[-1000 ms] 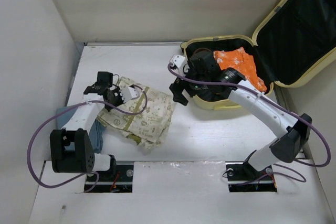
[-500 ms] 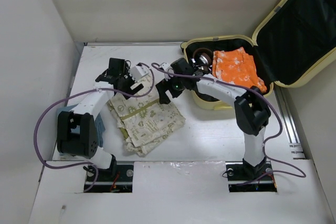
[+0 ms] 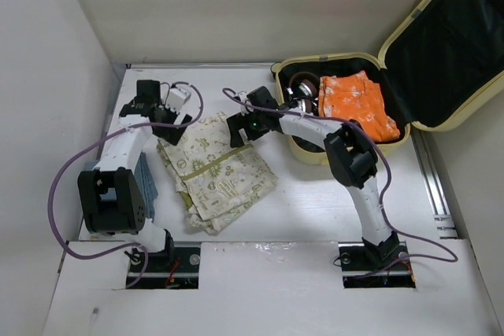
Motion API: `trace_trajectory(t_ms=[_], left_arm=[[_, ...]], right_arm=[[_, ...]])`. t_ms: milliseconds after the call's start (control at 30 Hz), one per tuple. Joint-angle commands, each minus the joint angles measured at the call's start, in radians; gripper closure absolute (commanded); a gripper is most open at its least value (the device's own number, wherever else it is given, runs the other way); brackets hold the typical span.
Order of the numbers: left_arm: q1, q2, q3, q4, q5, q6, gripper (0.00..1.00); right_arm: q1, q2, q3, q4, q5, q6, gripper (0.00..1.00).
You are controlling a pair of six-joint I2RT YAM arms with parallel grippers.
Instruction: Pack the luggage
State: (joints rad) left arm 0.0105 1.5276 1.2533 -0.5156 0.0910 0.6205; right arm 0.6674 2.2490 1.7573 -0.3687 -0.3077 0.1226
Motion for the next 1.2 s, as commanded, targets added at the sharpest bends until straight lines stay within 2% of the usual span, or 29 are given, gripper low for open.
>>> trace_trajectory(t_ms=[0, 167, 200, 267, 300, 333, 400, 433, 500, 533, 567, 600, 667, 733, 800, 833, 967, 1033, 1167], left_arm=[[-0.01, -0.03, -0.11, -0.133, 0.006, -0.022, 0.0], [-0.001, -0.004, -0.195, -0.075, 0.006, -0.057, 0.0], [-0.001, 0.018, -0.219, -0.058, 0.006, -0.073, 0.0], [-0.001, 0.051, -0.229, -0.006, -0.006, -0.085, 0.06], [-0.001, 0.068, -0.229, 0.003, -0.007, -0.085, 0.19], [-0.001, 0.101, -0.229, 0.012, 0.012, -0.094, 0.27], [-0.001, 0.127, -0.229, 0.025, 0.059, -0.094, 0.39], [-0.001, 0.147, -0.22, 0.025, 0.075, -0.094, 0.5], [-0.001, 0.161, -0.219, 0.034, 0.114, -0.094, 0.56], [-0.001, 0.161, -0.219, 0.034, 0.124, -0.094, 0.57], [-0.001, 0.161, -0.219, 0.034, 0.124, -0.094, 0.58], [-0.001, 0.161, -0.232, 0.034, 0.137, -0.094, 0.58], [-0.001, 0.152, -0.241, 0.034, 0.148, -0.094, 0.58], [-0.001, 0.141, -0.241, 0.034, 0.148, -0.094, 0.53], [-0.001, 0.128, -0.229, 0.025, 0.148, -0.094, 0.45], [-0.001, 0.112, -0.216, 0.025, 0.138, -0.094, 0.36], [0.032, 0.1, -0.144, -0.026, 0.145, -0.12, 0.21], [0.078, 0.1, -0.077, -0.059, 0.154, -0.143, 0.13], [0.15, 0.135, 0.02, -0.107, 0.167, -0.188, 0.1]], right_arm=[[0.026, 0.043, 0.031, 0.014, -0.016, 0.028, 0.0], [0.087, 0.043, -0.016, 0.08, -0.155, 0.028, 0.0], [0.098, 0.043, -0.025, 0.109, -0.166, 0.028, 0.03], [0.112, 0.034, -0.057, 0.135, -0.166, 0.037, 0.04], [0.112, 0.034, -0.07, 0.163, -0.18, 0.051, 0.08], [0.112, 0.034, -0.082, 0.174, -0.189, 0.06, 0.11], [0.112, 0.046, -0.107, 0.189, -0.22, 0.074, 0.19], [0.112, 0.046, -0.107, 0.209, -0.232, 0.084, 0.28], [0.112, 0.057, -0.136, 0.235, -0.261, 0.098, 0.47], [0.112, 0.057, -0.136, 0.264, -0.274, 0.112, 0.72], [0.112, 0.057, -0.153, 0.283, -0.287, 0.121, 0.88], [0.112, 0.047, -0.163, 0.298, -0.297, 0.139, 1.0], [0.103, 0.038, -0.163, 0.327, -0.306, 0.15, 1.0], [0.103, 0.011, -0.163, 0.327, -0.306, 0.181, 1.0], [0.093, -0.021, -0.154, 0.327, -0.306, 0.19, 1.0], [0.083, -0.063, -0.142, 0.327, -0.294, 0.204, 1.0], [0.043, -0.163, -0.104, 0.268, -0.249, 0.215, 1.0], [0.006, -0.187, -0.079, 0.194, -0.238, 0.204, 1.0], [-0.066, -0.21, 0.057, -0.022, -0.2, 0.074, 1.0]])
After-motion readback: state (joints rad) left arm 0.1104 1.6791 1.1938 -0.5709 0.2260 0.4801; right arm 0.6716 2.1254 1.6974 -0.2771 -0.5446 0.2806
